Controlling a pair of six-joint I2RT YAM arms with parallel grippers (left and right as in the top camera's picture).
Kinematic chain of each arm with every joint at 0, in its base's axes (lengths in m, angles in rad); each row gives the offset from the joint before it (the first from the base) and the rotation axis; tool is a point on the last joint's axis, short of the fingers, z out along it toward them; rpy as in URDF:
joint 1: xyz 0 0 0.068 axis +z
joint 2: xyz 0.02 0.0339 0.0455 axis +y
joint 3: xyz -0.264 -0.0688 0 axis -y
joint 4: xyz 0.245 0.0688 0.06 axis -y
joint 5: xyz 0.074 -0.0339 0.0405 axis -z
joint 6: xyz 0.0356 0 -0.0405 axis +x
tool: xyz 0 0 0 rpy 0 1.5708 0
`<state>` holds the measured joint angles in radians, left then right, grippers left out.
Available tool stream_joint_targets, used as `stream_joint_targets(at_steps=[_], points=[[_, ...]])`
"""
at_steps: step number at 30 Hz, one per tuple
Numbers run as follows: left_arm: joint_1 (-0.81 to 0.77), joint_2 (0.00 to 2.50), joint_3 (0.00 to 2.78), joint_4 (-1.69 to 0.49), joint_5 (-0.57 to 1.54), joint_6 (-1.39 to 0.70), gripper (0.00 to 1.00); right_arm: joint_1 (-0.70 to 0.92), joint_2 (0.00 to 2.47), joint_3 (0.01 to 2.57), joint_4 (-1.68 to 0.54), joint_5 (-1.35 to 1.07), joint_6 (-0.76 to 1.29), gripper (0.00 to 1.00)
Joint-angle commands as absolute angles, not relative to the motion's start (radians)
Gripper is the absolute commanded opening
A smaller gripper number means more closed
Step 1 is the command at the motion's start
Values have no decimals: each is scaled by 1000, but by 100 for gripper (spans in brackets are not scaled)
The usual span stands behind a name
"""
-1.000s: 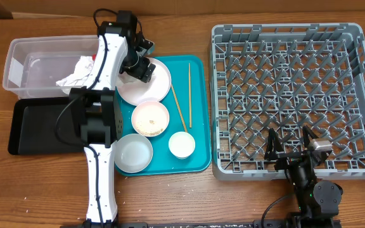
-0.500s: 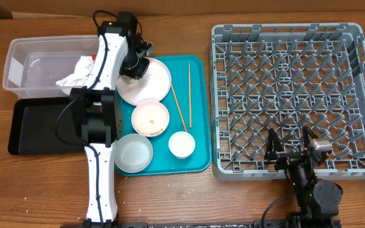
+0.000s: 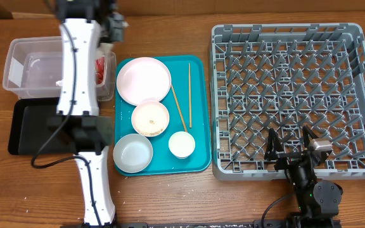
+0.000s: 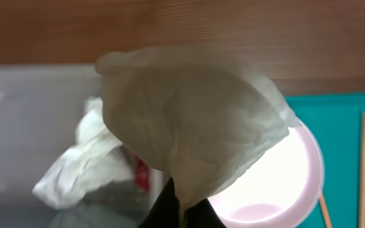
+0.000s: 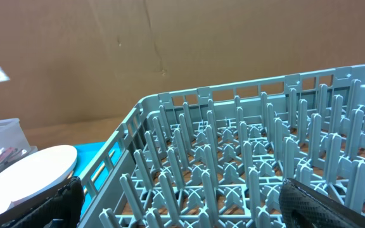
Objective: Sort waste into correct bins and load items into the dishwasher
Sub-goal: 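Carry the tissue left and release it into the clear bin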
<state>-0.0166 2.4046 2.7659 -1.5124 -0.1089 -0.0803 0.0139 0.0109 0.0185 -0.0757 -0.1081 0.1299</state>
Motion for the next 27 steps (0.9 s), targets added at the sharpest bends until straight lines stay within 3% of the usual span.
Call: stream_joint_targets(at_steps=[1, 3, 7, 9, 12, 15, 27], points=[[73, 2441, 2720, -1524, -215, -326, 4, 15, 3, 8, -72, -114, 130, 100], [111, 2458, 2687, -1508, -217, -385, 4, 15, 3, 8, -72, -114, 130, 100], [171, 2495, 2617, -1470, -205, -458, 17, 15, 3, 8, -72, -114, 130, 100], [189, 2508, 2585, -1448, -187, -457, 29, 15, 3, 8, -72, -114, 130, 100], [204, 2514, 2556, -1427, -183, -456, 62, 15, 3, 8, -72, -114, 129, 100], [204, 2507, 2559, -1421, -182, -441, 77, 15, 3, 8, -72, -114, 130, 100], [147, 2363, 2692, -1508, -36, -262, 76, 15, 3, 8, -72, -114, 130, 100]])
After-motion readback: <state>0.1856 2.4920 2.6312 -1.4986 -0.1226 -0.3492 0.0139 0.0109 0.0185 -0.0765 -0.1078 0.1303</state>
